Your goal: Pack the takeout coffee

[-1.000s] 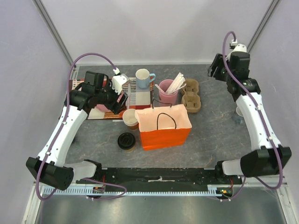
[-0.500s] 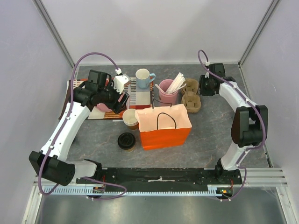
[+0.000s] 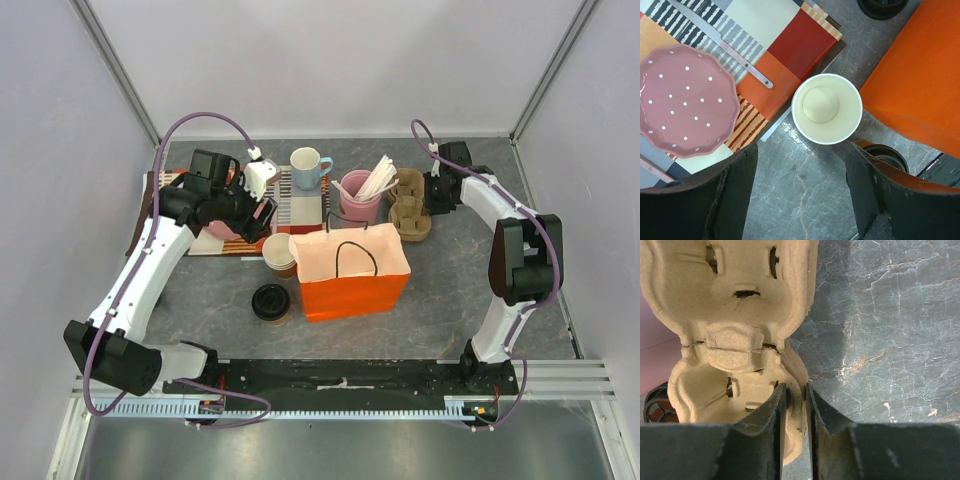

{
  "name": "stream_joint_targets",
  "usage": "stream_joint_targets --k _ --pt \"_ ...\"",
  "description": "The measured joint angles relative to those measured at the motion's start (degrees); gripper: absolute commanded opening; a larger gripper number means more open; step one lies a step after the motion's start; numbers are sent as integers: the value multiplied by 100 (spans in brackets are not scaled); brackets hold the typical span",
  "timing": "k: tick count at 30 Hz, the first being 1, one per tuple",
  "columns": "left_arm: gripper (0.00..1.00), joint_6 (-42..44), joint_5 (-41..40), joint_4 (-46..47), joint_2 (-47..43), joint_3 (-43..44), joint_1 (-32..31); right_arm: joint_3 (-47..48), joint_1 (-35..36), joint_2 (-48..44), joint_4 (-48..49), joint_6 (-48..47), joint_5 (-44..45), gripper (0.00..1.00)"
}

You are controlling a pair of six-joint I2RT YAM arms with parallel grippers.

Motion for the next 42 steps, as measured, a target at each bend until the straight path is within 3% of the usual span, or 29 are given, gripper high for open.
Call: stream_joint_targets --k 28,32,37,39,42 --pt "77 2 31 -2 0 0 0 354 221 0 -291 -140 540 28" --pt "76 2 35 -2 0 -2 0 354 234 -2 -289 -157 603 14" --pt "77 4 50 0 0 -7 0 354 258 -2 -289 -179 601 7" --pt "77 4 52 -2 0 -11 0 354 258 -2 -289 -179 601 0" --pt "77 11 52 -4 0 -24 0 354 258 -2 -289 -177 603 0"
